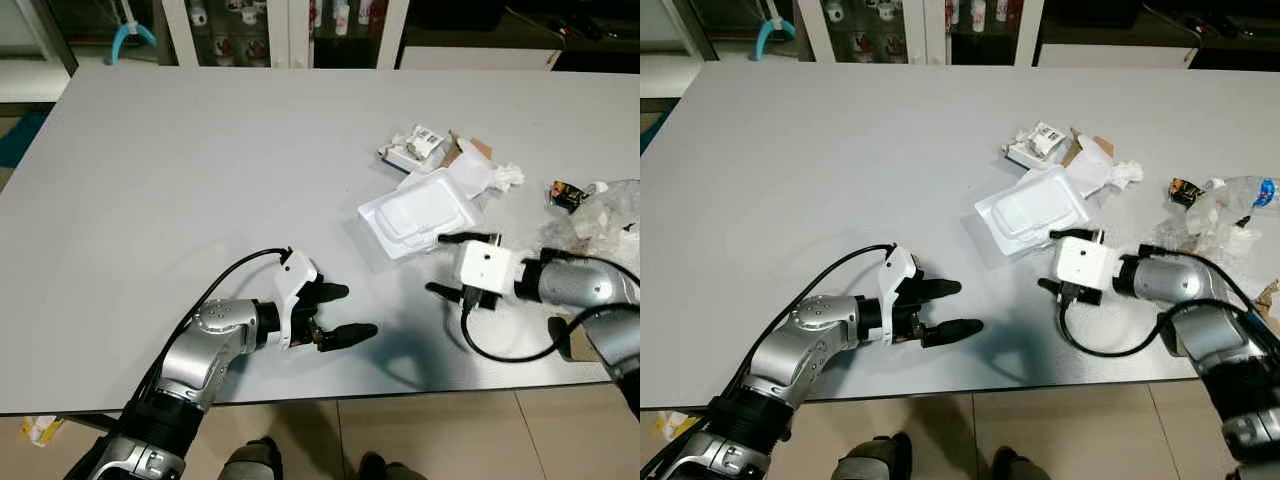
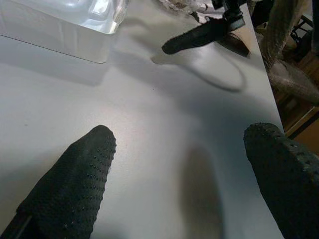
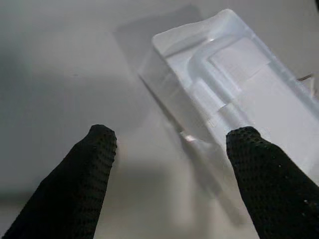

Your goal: Picking trash to rubbish bin

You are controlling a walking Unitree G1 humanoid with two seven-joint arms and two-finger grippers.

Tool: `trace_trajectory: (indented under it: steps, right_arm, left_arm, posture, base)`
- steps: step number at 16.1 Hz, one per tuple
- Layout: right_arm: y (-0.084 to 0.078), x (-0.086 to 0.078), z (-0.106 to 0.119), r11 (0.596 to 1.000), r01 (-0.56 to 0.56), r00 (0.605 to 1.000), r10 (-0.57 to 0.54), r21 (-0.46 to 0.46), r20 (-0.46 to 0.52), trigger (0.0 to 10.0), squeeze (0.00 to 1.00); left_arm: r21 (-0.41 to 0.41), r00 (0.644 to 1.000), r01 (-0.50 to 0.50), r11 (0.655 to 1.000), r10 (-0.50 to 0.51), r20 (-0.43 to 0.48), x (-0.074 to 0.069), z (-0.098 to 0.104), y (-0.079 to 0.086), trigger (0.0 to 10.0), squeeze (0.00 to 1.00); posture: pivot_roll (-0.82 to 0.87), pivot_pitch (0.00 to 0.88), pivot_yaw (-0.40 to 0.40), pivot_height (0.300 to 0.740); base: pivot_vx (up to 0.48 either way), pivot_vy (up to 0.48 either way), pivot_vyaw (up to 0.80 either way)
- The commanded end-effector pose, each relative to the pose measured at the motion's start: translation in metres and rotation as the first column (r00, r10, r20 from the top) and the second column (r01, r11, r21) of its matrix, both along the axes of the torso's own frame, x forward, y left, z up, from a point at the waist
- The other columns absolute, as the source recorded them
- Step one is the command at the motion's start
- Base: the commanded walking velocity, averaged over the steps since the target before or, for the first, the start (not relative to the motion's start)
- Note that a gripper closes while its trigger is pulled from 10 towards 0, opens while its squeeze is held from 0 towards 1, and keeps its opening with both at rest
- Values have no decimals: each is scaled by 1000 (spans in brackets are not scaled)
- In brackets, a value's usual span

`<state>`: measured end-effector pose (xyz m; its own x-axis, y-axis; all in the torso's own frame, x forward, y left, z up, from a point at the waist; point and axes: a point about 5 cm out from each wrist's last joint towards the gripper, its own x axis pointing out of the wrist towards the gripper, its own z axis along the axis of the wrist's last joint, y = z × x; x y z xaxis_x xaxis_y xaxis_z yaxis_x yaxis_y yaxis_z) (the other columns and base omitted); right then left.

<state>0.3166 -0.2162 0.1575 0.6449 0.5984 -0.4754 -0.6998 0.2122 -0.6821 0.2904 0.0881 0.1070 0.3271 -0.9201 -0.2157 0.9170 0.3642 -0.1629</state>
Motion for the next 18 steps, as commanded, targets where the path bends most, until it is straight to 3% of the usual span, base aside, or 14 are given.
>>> trace_trajectory:
  steps: [1, 9, 18]
  right_arm:
    - [0, 1, -2, 1000, -20, 1000, 20, -24, -1, 10000, 0]
    - [2, 8, 0, 998, -55, 998, 56, -32, 30, 10000, 0]
    - [18, 15, 0, 994, -101, 995, 100, 33, 29, 9882, 0]
  left_arm:
    - [22, 999, -18, 1000, 19, -42, -5, -10, 4, 10000, 0]
    - [25, 998, -37, 999, 38, -45, -10, -12, 8, 10000, 0]
    - [32, 998, -40, 999, 41, -46, -10, -12, 8, 10000, 0]
  posture:
    - [253, 182, -49, 740]
    - [266, 189, -59, 740]
    - [276, 190, -61, 740]
  base:
    - [0, 0, 0]
    - [0, 0, 0]
    - [0, 0, 0]
